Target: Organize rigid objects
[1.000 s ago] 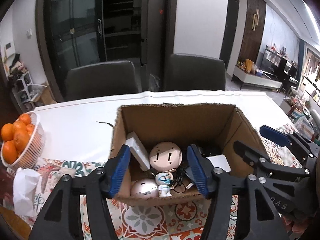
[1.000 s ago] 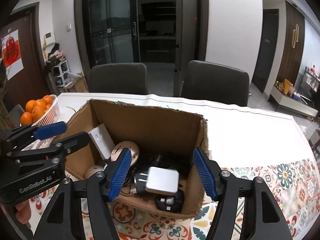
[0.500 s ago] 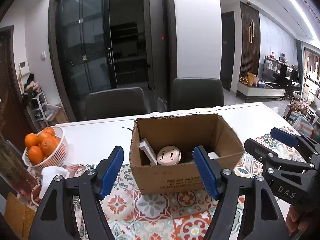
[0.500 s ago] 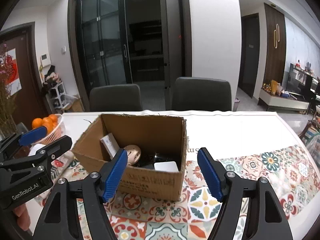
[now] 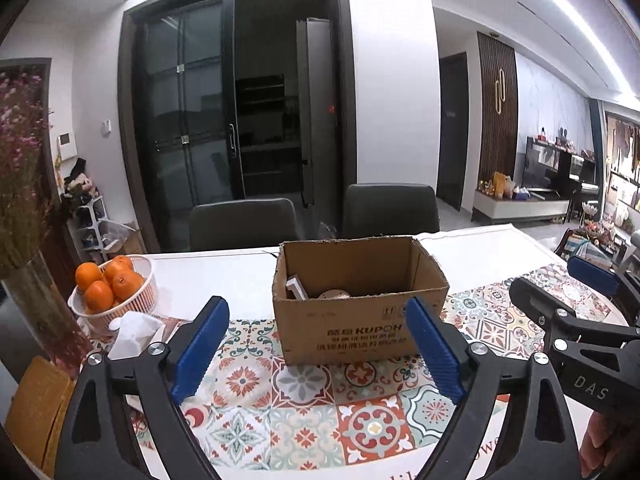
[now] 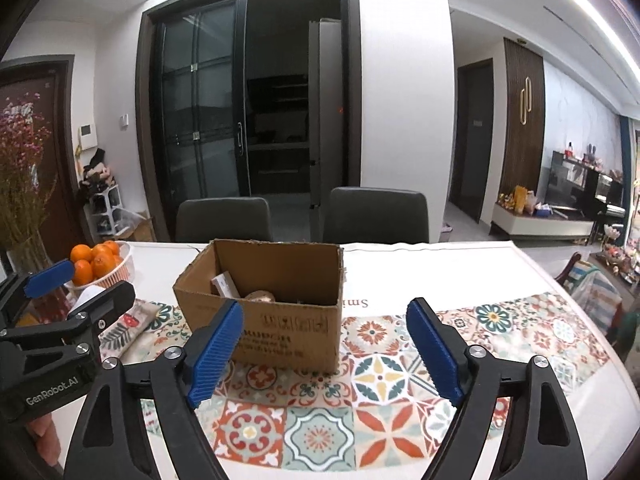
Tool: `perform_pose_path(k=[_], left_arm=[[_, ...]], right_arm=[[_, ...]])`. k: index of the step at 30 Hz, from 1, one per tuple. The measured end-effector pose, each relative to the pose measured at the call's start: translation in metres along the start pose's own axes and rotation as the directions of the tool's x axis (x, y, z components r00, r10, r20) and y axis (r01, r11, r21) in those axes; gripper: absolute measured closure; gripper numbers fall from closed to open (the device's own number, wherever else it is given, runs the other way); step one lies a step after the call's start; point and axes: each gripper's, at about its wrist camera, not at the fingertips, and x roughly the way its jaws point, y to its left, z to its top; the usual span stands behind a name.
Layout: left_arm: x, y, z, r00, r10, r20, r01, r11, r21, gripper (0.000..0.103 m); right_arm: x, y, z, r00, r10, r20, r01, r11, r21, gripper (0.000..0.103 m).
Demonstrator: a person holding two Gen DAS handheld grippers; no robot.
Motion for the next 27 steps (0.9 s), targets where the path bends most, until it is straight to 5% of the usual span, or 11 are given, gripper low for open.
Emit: perform_pose_path(k=[6, 27], left_arm=[[-0.023, 0.003, -0.017, 1.000, 0.012, 0.011, -0.011, 1.000, -0.028, 0.000], [-0.063, 0.008, -0.056, 0.999, 0.051, -0.014, -0.052, 0.997, -0.056, 0.000]], right_arm=[[-0.024, 0.004, -0.012, 1.000, -0.003, 0.017, 0.003, 1.000, -0.001, 0.013], [-0.053, 0.018, -0.055, 0.999, 0.049, -0.017, -0.049, 0.999, 0.007, 0.013]])
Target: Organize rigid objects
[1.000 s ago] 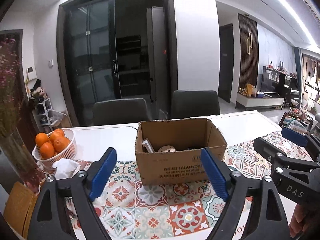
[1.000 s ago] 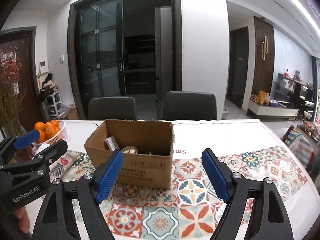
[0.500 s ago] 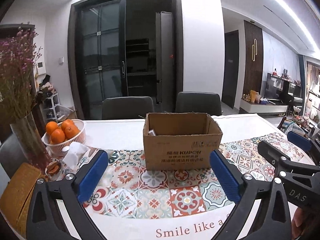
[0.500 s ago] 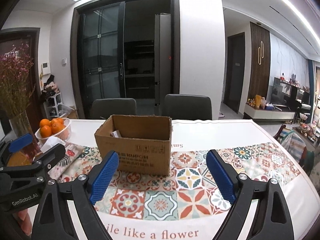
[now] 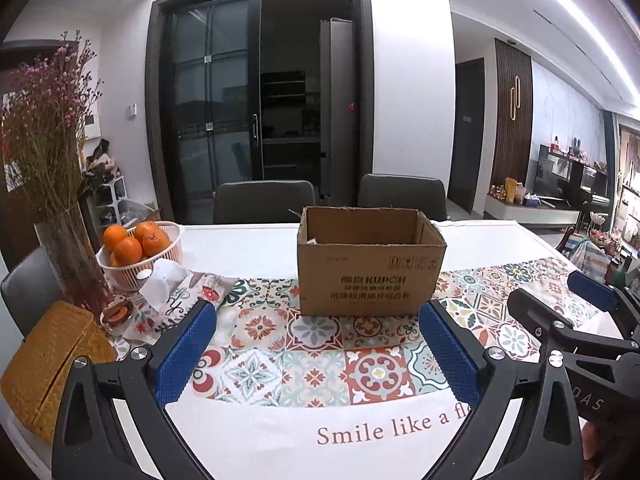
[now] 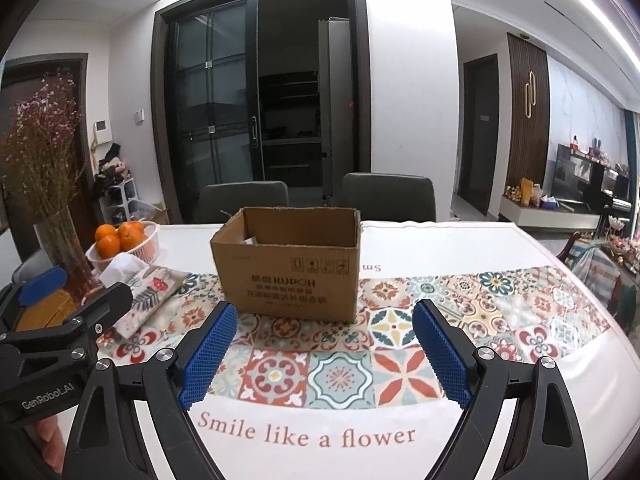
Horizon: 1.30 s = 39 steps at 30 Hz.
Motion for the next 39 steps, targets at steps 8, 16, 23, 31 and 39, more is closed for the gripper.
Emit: perform_pose_path(k=[8, 16, 23, 31, 39], left_arm=[[-0.006, -0.001, -0.007, 1.000, -0.007, -0.010, 0.007, 1.000, -0.012, 0.000], [-0.008, 0.001, -0.008, 1.000, -0.011, -0.015, 0.011, 1.000, -0.019, 0.000], [-0.007, 0.002, -0.009, 1.000, -0.017, -0.021, 0.016, 1.000, -0.024, 0.000], [-0.007, 0.002, -0.010, 1.000, -0.014, -0.024, 0.014, 1.000, -0.022, 0.000], [-0.007, 0.001, -0.013, 1.000, -0.003, -0.015, 0.003, 1.000, -0.010, 0.000]], right_arm=[[-0.007, -0.001, -0.004, 1.000, -0.013, 0.010, 0.013, 1.000, -0.001, 0.013], [-0.012, 0.000, -0.005, 1.000, -0.012, 0.020, 0.012, 1.000, -0.005, 0.013], [-0.012, 0.000, -0.006, 1.000, -0.005, 0.017, 0.005, 1.000, -0.003, 0.013], [-0.011, 0.000, -0.007, 1.000, 0.002, 0.010, -0.002, 1.000, -0.001, 0.013], [-0.012, 0.000, -0.007, 1.000, -0.001, 0.013, 0.001, 1.000, -0.002, 0.013]])
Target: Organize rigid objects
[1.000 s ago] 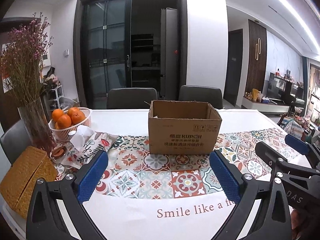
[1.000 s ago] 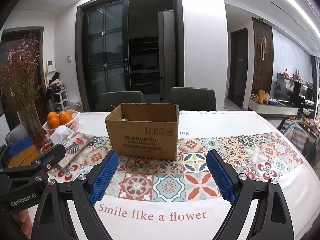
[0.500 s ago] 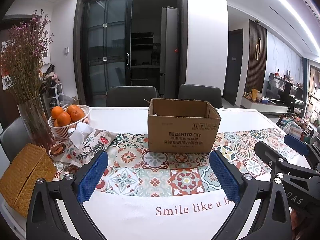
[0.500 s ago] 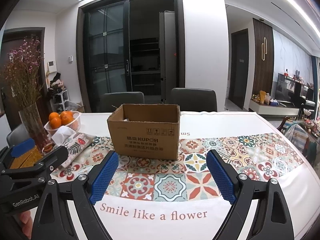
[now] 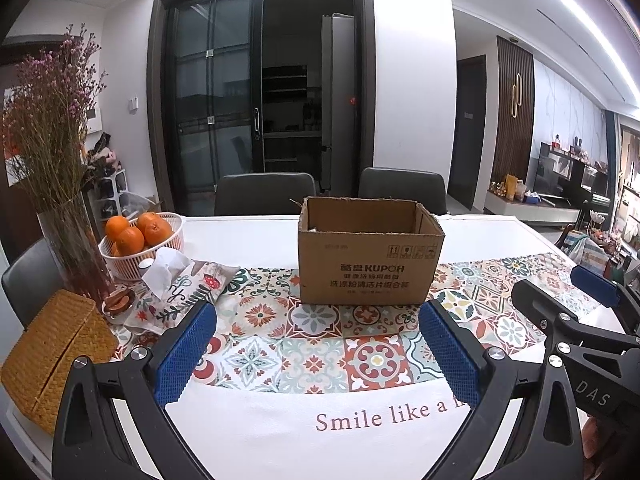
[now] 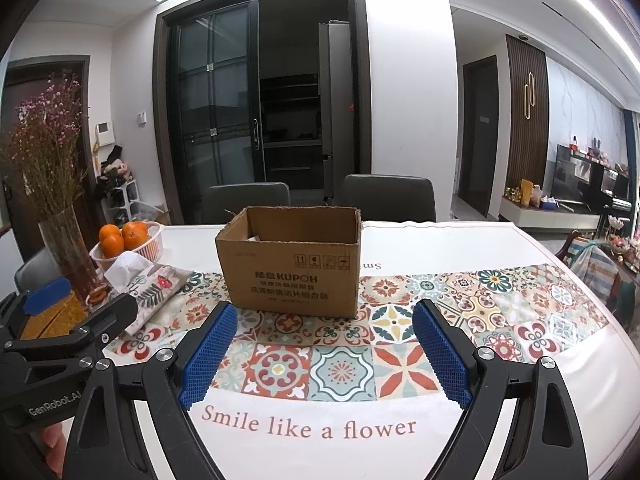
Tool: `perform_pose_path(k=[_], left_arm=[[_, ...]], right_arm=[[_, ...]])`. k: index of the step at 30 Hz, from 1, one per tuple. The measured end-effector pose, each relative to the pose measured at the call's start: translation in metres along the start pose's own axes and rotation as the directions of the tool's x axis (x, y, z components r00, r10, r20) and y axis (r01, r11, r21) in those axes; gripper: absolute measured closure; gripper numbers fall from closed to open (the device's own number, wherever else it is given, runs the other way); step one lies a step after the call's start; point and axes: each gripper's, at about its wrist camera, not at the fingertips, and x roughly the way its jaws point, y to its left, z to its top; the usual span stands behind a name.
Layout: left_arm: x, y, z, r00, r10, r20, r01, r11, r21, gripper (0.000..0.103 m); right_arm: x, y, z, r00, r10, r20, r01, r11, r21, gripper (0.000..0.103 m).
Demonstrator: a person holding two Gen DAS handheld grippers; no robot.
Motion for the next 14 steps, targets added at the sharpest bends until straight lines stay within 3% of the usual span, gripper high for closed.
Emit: perform_pose_path(k=[14], left_arm=[[-0.0005, 0.0004, -0.0004, 1.000, 0.001, -0.006, -0.001, 1.000, 0.001, 0.000]], right_arm=[[-0.0002, 0.0004, 0.0006, 1.000, 0.001, 0.000, -0.001, 1.000, 0.000, 0.013]])
